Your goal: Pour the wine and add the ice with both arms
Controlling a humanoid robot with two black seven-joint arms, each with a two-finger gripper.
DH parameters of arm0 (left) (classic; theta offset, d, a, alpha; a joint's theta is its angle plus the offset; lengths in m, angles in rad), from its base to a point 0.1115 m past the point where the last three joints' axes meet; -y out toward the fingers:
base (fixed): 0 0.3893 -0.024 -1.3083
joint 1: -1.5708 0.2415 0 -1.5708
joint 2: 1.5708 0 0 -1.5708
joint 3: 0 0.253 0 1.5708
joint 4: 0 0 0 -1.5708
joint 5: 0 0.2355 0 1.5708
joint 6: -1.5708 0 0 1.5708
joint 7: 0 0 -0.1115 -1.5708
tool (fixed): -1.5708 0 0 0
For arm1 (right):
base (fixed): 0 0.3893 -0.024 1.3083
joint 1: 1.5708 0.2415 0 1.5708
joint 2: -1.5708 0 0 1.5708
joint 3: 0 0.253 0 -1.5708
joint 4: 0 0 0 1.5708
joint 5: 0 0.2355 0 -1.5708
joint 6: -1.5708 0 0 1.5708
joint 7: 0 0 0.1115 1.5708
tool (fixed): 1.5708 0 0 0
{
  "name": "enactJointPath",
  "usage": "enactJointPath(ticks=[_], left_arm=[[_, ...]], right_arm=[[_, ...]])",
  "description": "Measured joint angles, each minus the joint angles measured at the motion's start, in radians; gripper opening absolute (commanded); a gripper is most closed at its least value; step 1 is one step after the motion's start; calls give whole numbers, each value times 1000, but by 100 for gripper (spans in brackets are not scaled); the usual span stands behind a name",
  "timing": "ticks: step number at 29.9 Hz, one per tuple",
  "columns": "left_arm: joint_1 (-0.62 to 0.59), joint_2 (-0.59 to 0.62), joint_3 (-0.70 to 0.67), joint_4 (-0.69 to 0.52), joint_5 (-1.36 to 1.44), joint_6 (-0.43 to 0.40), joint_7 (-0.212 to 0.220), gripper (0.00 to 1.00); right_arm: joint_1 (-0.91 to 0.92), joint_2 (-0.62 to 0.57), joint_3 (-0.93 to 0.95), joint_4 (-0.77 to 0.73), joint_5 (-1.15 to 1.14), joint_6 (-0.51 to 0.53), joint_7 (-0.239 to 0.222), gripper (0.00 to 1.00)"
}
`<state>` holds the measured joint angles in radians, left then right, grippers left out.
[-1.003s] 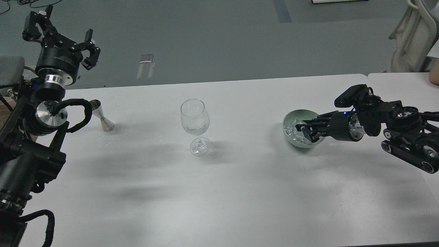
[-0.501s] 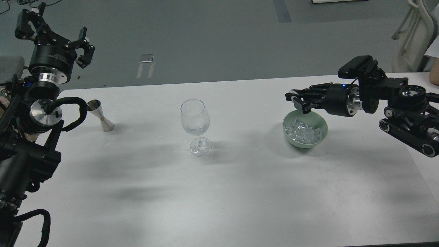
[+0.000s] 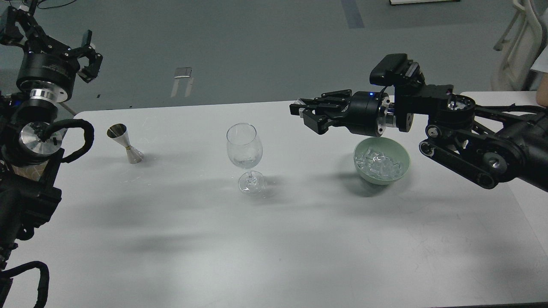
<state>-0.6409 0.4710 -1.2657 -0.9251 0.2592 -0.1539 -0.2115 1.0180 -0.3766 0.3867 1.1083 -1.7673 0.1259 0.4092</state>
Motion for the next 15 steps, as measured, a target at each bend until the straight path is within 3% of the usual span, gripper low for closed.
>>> enactJointPath(ticks=[10,15], left_arm=[[10,9,-12,0,-16,-1,-2,98],[12,7,-21,0,-18,-1,-4,98]], right_arm=[[43,212,35,-46,-9,0,-17,16],[68,300,36,-141,-9,-14,-27,16]])
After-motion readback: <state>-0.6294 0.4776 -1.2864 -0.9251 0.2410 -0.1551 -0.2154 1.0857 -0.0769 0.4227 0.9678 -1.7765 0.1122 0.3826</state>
